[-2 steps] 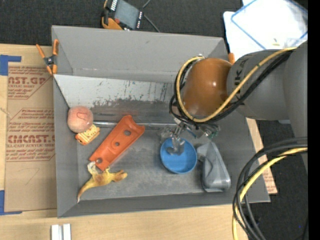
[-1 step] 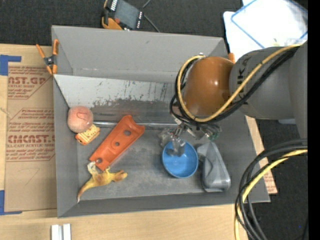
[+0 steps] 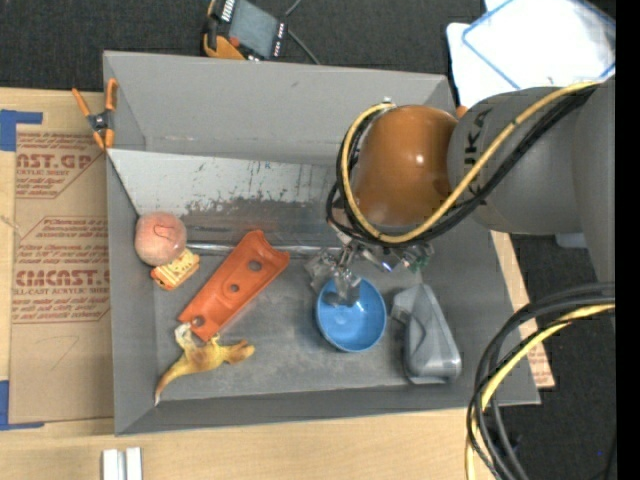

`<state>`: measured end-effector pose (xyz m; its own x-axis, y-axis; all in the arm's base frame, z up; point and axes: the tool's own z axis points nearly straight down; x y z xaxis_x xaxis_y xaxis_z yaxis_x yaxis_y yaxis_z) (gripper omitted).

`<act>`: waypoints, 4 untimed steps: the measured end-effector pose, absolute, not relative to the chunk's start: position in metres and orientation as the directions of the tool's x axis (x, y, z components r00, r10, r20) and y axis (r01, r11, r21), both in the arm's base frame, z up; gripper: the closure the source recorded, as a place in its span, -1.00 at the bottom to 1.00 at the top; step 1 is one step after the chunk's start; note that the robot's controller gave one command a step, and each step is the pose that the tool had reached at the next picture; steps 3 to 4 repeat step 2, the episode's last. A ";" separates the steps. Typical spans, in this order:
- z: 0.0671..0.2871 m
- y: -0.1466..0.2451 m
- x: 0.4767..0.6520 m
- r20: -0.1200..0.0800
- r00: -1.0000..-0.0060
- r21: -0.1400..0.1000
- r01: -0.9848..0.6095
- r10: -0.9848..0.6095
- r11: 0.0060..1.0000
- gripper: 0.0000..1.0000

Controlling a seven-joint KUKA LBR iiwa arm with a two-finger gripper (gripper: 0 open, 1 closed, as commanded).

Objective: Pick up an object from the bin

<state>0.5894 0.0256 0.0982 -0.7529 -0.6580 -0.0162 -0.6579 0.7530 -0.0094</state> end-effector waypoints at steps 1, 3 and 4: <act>0.184 0.013 0.585 -0.016 -0.782 -0.007 -0.623 -0.623 0.782 1.00; 0.207 0.015 0.589 -0.020 -0.768 -0.011 -0.640 -0.640 0.768 1.00; 0.207 0.015 0.589 -0.020 -0.768 -0.011 -0.640 -0.640 0.768 1.00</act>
Offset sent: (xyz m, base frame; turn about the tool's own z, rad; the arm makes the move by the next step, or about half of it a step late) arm -0.0005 -0.0063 0.1074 -0.0407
